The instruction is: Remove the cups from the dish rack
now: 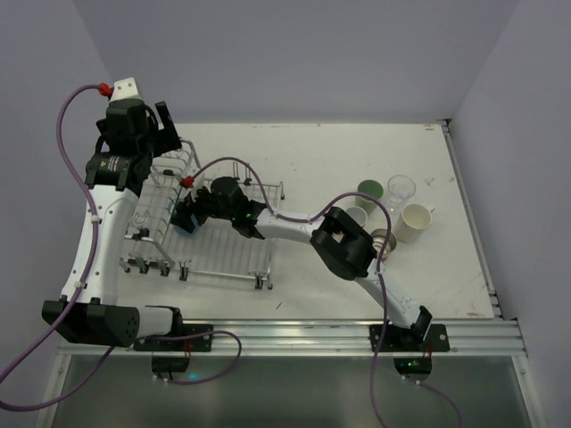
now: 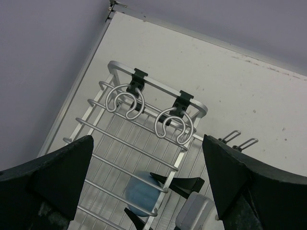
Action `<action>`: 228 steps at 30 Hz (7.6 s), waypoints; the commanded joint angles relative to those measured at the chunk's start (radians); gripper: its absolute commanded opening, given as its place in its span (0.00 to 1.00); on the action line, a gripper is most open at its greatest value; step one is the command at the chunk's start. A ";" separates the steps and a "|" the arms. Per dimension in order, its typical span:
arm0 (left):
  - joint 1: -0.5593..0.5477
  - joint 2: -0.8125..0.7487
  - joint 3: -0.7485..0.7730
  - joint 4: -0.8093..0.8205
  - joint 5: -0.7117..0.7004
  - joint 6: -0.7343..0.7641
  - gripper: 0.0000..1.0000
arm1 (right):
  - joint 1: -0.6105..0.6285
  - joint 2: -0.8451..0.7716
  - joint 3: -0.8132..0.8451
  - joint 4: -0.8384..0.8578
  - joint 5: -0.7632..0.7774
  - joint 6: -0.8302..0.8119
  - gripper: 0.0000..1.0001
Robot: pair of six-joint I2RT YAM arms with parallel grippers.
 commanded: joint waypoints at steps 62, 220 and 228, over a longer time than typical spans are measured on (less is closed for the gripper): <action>0.003 -0.236 -0.294 0.428 0.930 -0.118 0.97 | -0.075 -1.132 -0.929 -0.007 0.398 0.247 0.33; -1.145 0.676 0.182 0.116 0.105 -0.230 0.00 | -0.435 -1.949 -0.869 -1.193 1.186 0.608 0.99; -1.145 0.733 0.230 0.123 0.178 -0.196 0.00 | -0.435 -1.972 -0.886 -1.195 1.180 0.617 0.99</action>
